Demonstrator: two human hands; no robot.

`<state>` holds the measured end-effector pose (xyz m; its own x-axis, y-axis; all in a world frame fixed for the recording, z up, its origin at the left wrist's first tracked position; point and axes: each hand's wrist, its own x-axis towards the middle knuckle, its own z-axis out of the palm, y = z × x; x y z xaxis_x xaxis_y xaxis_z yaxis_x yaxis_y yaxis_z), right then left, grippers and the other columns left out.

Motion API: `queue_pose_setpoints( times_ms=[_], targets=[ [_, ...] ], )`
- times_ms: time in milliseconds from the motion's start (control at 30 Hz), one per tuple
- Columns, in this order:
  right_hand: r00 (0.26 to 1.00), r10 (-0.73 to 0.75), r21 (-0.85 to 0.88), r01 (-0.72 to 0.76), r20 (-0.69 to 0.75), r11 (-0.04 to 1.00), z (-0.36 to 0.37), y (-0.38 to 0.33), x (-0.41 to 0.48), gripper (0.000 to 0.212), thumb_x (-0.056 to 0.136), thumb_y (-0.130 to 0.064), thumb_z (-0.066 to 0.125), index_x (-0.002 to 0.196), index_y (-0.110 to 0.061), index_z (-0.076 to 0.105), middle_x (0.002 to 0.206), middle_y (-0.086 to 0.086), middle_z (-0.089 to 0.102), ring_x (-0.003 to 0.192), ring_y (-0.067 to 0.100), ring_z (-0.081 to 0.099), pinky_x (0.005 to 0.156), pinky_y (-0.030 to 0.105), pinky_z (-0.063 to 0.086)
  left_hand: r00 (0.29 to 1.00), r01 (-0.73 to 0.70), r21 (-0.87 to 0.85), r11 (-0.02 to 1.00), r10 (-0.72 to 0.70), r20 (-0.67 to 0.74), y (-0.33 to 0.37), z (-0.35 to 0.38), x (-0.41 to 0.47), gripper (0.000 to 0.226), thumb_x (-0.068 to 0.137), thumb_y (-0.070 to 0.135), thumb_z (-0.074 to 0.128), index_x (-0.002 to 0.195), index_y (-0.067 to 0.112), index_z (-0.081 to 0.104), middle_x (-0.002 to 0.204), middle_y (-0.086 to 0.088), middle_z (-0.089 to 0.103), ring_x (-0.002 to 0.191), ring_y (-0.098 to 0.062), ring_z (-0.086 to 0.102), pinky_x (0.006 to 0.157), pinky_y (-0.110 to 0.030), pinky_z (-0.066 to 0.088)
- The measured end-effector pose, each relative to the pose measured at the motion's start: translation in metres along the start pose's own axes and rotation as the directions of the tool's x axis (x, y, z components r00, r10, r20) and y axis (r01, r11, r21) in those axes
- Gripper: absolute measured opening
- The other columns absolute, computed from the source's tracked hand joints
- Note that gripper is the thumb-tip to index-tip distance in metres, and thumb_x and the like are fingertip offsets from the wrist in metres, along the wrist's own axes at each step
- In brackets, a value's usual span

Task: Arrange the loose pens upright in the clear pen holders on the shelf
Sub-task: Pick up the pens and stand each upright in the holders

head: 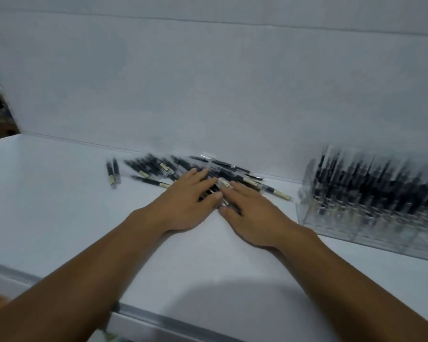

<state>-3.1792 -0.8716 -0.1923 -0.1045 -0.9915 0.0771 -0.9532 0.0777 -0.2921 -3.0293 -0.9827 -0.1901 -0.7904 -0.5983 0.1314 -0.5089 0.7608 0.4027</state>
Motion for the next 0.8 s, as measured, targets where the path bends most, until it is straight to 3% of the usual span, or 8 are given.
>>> queue_pose_setpoints(
  times_ms=[67, 100, 167, 267, 433, 533, 600, 800],
  targets=[
    [0.994, -0.041, 0.032, 0.045, -0.1, 0.998, 0.0, 0.005, 0.0, 0.044, 0.099, -0.045, 0.04, 0.141, -0.032, 0.044, 0.143, -0.009, 0.048, 0.136, 0.017, 0.038, 0.107, 0.038, 0.038, 0.999, -0.018, -0.038, 0.999, 0.017, -0.038, 0.001, -0.003, 0.0, 0.053, 0.1, 0.048, 0.034, 0.149, 0.027, 0.033, 0.159, 0.009, 0.017, 0.147, -0.01, 0.005, 0.119, -0.03, 0.003],
    [0.985, -0.052, 0.032, 0.058, -0.163, 0.998, 0.0, 0.006, 0.0, 0.03, 0.096, -0.045, 0.045, 0.121, -0.032, 0.055, 0.12, -0.013, 0.057, 0.12, 0.018, 0.049, 0.093, 0.037, 0.046, 0.997, -0.042, -0.038, 0.998, 0.039, -0.065, 0.001, -0.005, -0.001, 0.048, 0.101, 0.043, 0.038, 0.146, 0.026, 0.039, 0.157, 0.008, 0.025, 0.146, -0.01, 0.013, 0.12, -0.031, 0.008],
    [0.969, -0.054, -0.004, 0.055, -0.24, 0.998, -0.004, 0.004, 0.0, 0.014, 0.091, -0.045, 0.053, 0.088, -0.031, 0.052, 0.089, -0.014, 0.05, 0.096, 0.019, 0.053, 0.074, 0.036, 0.045, 0.99, -0.087, -0.055, 0.995, 0.08, -0.112, 0.002, -0.01, -0.002, 0.038, 0.101, 0.027, 0.045, 0.137, 0.022, 0.052, 0.145, 0.006, 0.045, 0.135, -0.005, 0.032, 0.115, -0.024, 0.02],
    [0.958, -0.039, -0.015, 0.037, -0.284, 0.999, -0.005, 0.004, 0.002, 0.024, 0.09, -0.045, 0.057, 0.085, -0.022, 0.061, 0.088, -0.01, 0.056, 0.092, 0.02, 0.054, 0.074, 0.036, 0.047, 0.988, -0.095, -0.107, 0.99, 0.081, -0.131, 0.009, -0.016, -0.003, 0.034, 0.096, 0.009, 0.048, 0.123, 0.023, 0.062, 0.122, 0.007, 0.06, 0.113, -0.006, 0.051, 0.101, -0.026, 0.039],
    [0.925, 0.108, 0.195, -0.038, -0.365, 0.98, -0.01, 0.006, -0.001, 0.016, 0.091, -0.033, 0.063, 0.102, -0.028, 0.073, 0.103, -0.009, 0.07, 0.098, 0.014, 0.061, 0.08, 0.029, 0.047, 0.994, -0.055, -0.016, 0.998, 0.054, -0.093, 0.008, -0.023, 0.0, 0.034, 0.092, 0.02, 0.059, 0.124, 0.03, 0.061, 0.124, 0.013, 0.058, 0.115, -0.005, 0.051, 0.099, -0.026, 0.04],
    [0.897, 0.186, 0.283, -0.071, -0.401, 0.956, -0.013, 0.007, -0.002, 0.006, 0.091, -0.033, 0.063, 0.088, -0.029, 0.066, 0.086, -0.012, 0.068, 0.083, 0.012, 0.06, 0.072, 0.027, 0.044, 0.986, -0.156, 0.057, 0.986, 0.159, -0.044, 0.001, -0.024, 0.0, 0.036, 0.09, 0.022, 0.065, 0.124, 0.029, 0.062, 0.13, 0.015, 0.056, 0.122, -0.001, 0.047, 0.104, -0.021, 0.034],
    [0.879, 0.229, 0.322, -0.093, -0.417, 0.942, -0.014, 0.006, -0.002, 0.016, 0.09, -0.038, 0.064, 0.082, -0.025, 0.059, 0.074, -0.011, 0.063, 0.076, 0.013, 0.057, 0.068, 0.03, 0.045, 0.975, -0.204, 0.114, 0.972, 0.212, -0.066, -0.002, -0.024, 0.0, 0.033, 0.088, 0.024, 0.068, 0.12, 0.029, 0.066, 0.127, 0.015, 0.058, 0.119, -0.002, 0.048, 0.101, -0.019, 0.035],
    [0.854, 0.302, 0.348, -0.155, -0.424, 0.925, -0.018, 0.0, -0.004, 0.028, 0.088, -0.039, 0.064, 0.071, -0.022, 0.048, 0.064, -0.008, 0.055, 0.069, 0.016, 0.054, 0.062, 0.032, 0.041, 0.893, -0.338, 0.383, 0.859, 0.422, -0.157, 0.004, -0.02, 0.004, 0.016, 0.085, 0.027, 0.069, 0.101, 0.026, 0.073, 0.098, 0.01, 0.066, 0.095, -0.013, 0.059, 0.074, -0.026, 0.045]
  ],
)
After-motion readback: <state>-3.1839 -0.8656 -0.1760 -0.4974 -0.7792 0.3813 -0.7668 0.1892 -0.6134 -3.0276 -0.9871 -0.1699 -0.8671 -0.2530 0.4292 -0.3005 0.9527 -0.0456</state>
